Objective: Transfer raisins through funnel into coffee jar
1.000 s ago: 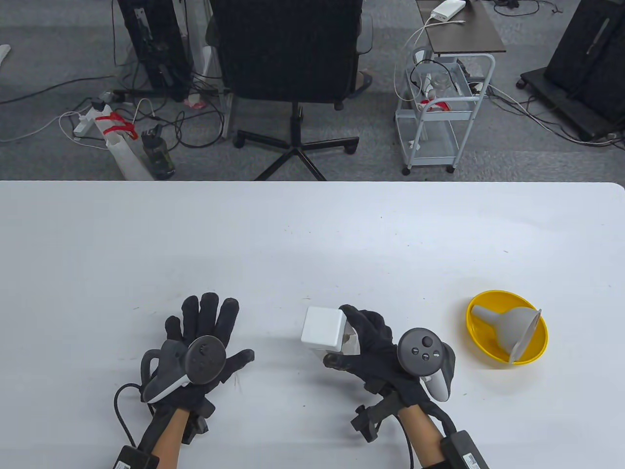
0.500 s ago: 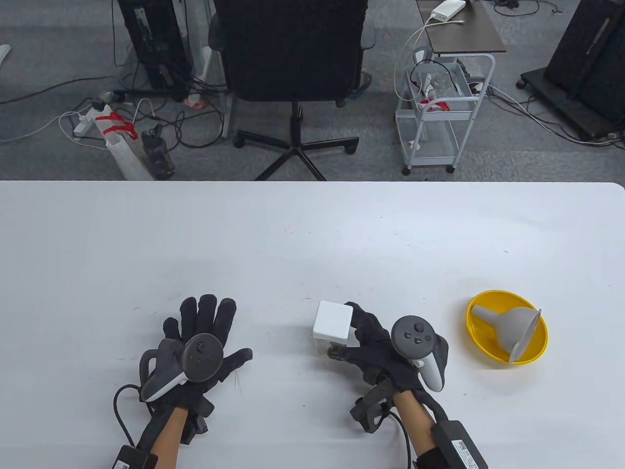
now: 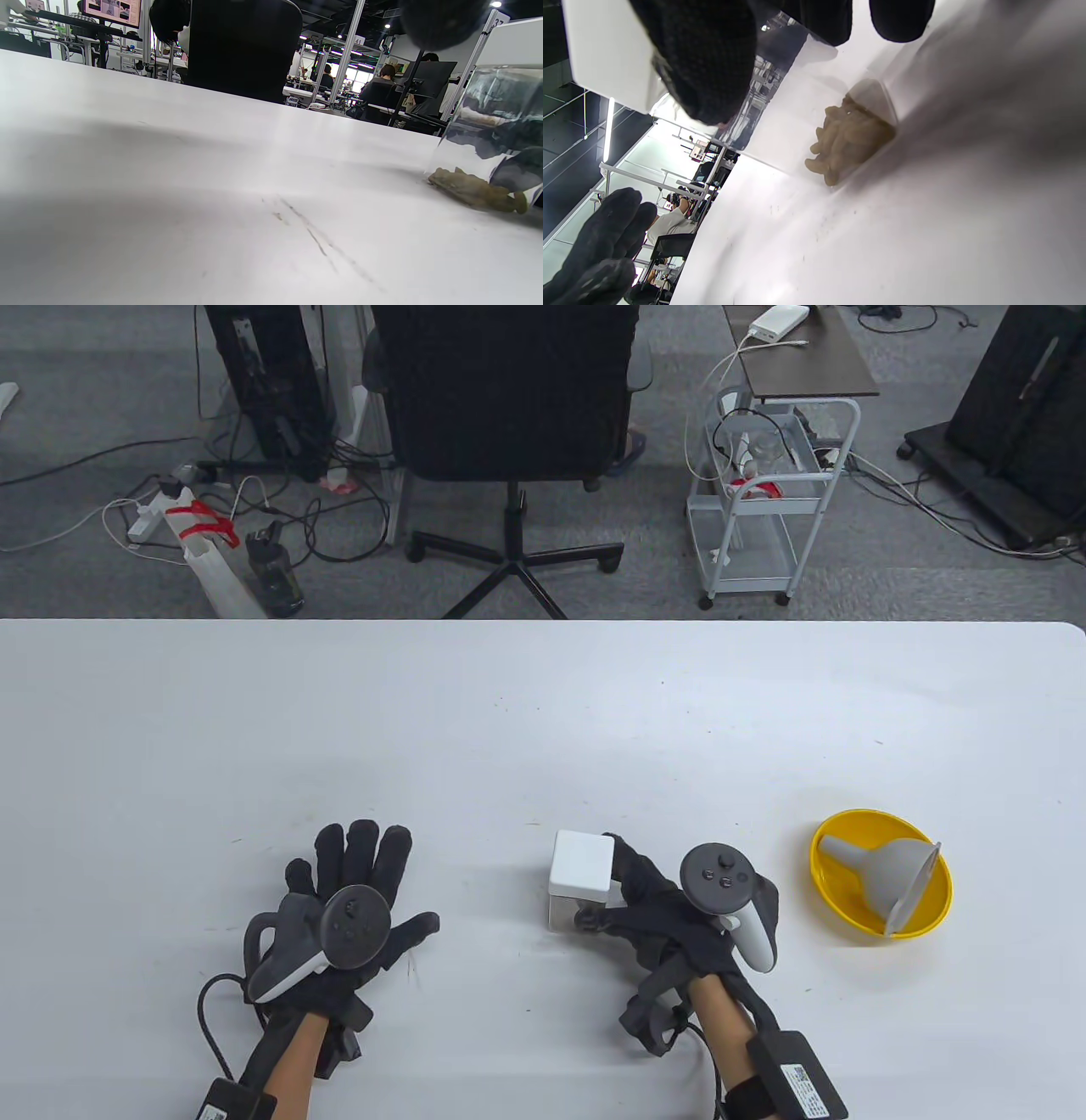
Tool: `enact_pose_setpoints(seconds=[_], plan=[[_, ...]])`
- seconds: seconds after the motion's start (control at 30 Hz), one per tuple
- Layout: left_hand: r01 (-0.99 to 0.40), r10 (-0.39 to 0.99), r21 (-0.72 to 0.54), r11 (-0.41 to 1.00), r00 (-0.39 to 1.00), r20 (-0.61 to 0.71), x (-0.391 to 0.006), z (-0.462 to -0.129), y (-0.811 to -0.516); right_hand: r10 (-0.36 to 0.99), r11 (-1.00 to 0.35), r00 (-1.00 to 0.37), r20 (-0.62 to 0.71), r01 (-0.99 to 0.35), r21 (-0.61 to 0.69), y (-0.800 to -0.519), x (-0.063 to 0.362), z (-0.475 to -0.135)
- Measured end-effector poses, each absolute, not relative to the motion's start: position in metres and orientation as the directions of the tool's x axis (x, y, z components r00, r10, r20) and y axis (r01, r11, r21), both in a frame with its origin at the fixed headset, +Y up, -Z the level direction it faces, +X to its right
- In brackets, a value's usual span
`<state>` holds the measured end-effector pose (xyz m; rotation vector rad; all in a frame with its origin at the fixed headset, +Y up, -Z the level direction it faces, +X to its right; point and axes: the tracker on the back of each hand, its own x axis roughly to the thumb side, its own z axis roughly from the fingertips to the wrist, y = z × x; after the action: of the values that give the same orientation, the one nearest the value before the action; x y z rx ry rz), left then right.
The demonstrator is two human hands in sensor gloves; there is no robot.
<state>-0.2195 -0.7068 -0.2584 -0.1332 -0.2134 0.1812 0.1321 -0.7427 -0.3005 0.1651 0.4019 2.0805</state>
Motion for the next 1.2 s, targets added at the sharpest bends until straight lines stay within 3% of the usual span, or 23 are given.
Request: enact_pose_setpoints(seconds=[0.33, 0.43, 0.63, 0.77, 0.87, 0.97, 1.2], plan=[[-0.153, 0.185, -0.166, 0.974, 0.963, 0.194, -0.219, -0.258, -0.708, 0.875, -0.422, -0.483, -0.044, -0.803, 0.421, -0.74, 0.137, -0.301], [-0.155, 0.187, -0.17, 0.973, 0.963, 0.193, -0.219, -0.259, -0.709, 0.847, -0.475, -0.532, -0.013, -0.767, 0.431, -0.728, 0.145, -0.297], [-0.141, 0.172, -0.169, 0.975, 0.967, 0.187, -0.218, -0.258, -0.71, 0.662, -0.741, -0.742, 0.106, -0.627, 0.242, -0.692, 0.153, -0.279], [-0.108, 0.139, -0.17, 0.98, 0.973, 0.183, -0.218, -0.258, -0.712, 0.482, -0.876, -0.868, 0.122, -0.473, 0.099, -0.688, 0.152, -0.271], [-0.068, 0.096, -0.154, 0.986, 0.979, 0.18, -0.217, -0.257, -0.713, 0.226, -0.974, -0.969, 0.098, -0.225, 0.021, -0.693, 0.151, -0.27], [-0.028, 0.055, -0.153, 0.988, 0.983, 0.175, -0.217, -0.258, -0.714, 0.071, -0.997, -0.994, 0.082, -0.07, 0.009, -0.7, 0.149, -0.273], [0.007, 0.021, -0.168, 0.986, 0.986, 0.164, -0.216, -0.259, -0.718, 0.134, -0.99, -0.989, 0.061, -0.132, 0.04, -0.703, 0.154, -0.275]])
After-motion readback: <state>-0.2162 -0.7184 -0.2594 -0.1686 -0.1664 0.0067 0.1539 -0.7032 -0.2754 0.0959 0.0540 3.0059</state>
